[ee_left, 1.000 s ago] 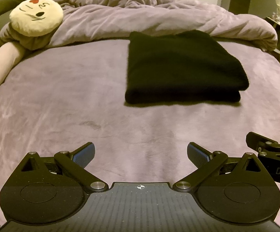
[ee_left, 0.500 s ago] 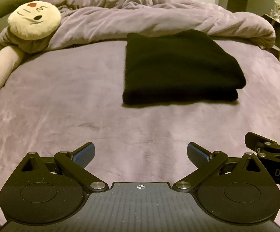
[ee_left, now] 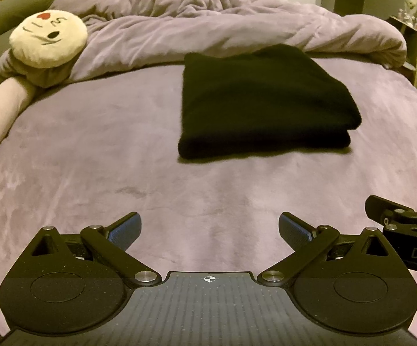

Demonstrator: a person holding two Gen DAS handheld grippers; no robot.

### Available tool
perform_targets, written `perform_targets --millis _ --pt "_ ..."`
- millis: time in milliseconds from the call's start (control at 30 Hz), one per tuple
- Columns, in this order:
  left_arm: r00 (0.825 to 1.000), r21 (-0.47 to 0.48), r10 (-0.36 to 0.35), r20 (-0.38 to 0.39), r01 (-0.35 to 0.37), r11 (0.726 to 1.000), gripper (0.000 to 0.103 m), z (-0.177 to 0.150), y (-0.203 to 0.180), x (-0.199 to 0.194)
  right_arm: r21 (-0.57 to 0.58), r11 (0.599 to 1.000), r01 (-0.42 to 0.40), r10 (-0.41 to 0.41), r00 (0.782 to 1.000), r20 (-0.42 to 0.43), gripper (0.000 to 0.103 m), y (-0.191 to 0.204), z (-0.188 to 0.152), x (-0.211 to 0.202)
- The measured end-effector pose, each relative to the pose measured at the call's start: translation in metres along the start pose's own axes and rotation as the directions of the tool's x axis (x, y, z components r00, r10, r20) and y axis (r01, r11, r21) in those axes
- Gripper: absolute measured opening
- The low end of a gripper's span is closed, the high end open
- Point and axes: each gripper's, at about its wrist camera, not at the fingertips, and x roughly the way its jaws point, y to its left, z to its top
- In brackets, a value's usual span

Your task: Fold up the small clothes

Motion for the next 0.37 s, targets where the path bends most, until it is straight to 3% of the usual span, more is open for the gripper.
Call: perform_targets --millis 367 --pt "1.000 0.003 -0.001 -0.018 0.001 1.000 0.103 0.0005 0.0007 -0.0009 -0.007 1.000 0.002 -0.002 1.000 0.003 0.099 -0.0003 -0.0013 -0.0036"
